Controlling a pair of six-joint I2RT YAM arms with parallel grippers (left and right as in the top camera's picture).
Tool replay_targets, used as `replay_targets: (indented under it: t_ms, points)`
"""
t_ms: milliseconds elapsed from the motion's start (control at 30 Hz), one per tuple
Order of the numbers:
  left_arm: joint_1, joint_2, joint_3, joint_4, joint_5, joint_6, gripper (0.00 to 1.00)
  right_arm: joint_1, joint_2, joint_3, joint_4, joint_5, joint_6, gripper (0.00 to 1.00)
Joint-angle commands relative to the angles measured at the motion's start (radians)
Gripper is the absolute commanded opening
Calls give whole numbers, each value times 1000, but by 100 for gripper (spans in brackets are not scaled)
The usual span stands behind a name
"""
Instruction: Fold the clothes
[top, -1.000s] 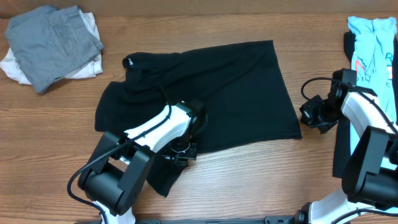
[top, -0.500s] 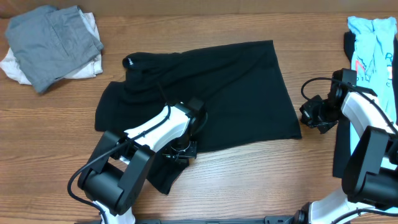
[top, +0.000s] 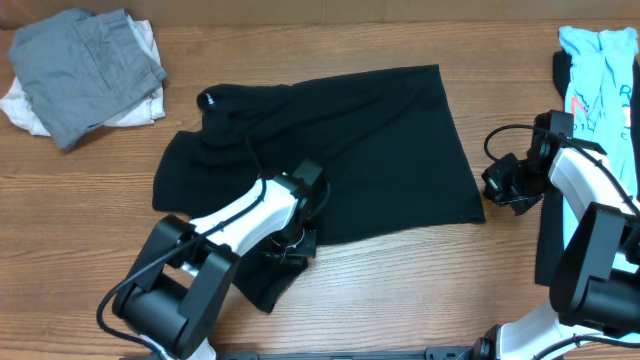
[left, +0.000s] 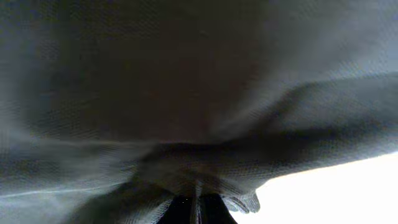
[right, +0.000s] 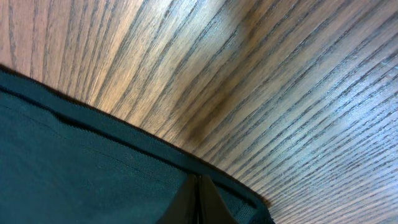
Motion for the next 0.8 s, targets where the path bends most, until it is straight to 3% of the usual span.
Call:
replay_targets:
  t_ms: [0,133,367,767]
  points:
    - [-27,68,-74,54,153,20,4,3,2,21,1,-1,-6,4]
    - [-27,68,-74,30,179,21,4,3,2,21,0,-1,-6,4]
    - [-47,68,-73,-23,290,122,4,3,2,21,3,-1,-6,4]
    - [-101,-10,-51,-123,175,106,4,3,2,21,3,0,-6,4]
